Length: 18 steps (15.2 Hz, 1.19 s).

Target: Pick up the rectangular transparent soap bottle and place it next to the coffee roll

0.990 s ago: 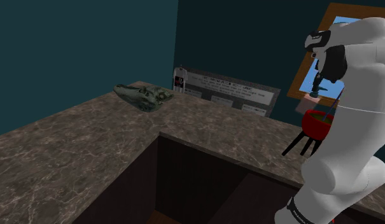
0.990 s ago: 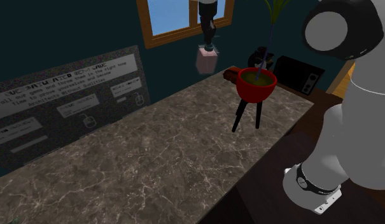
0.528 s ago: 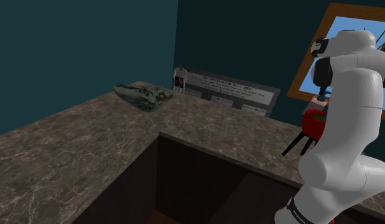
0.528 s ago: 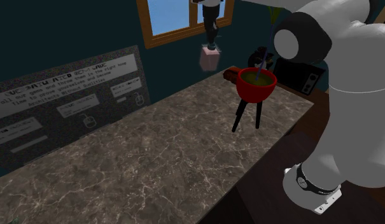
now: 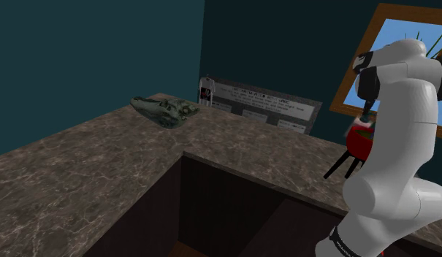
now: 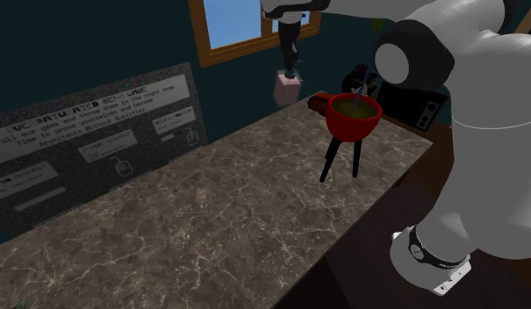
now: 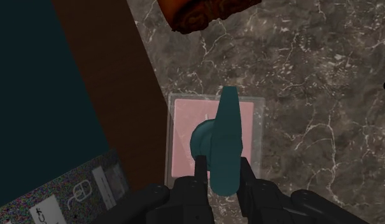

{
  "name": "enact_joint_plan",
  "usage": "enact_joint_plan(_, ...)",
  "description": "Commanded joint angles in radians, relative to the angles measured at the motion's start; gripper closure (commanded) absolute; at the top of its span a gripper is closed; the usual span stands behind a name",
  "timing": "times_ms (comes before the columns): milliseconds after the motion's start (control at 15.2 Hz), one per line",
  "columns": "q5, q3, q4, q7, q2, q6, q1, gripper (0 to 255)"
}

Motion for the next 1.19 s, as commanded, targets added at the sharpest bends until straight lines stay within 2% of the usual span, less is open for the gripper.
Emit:
enact_joint_plan(0,0.0,0.0,-0.031,0.0,-0.002,0.029,0.007,255)
enact_joint_plan(924,0.023,0.018,-0.183,-0.006,0.028,0.202,0.02,255)
enact_joint_plan(1122,0.026,0.019,-0.191,-0.006,0.031,0.212,0.02,255)
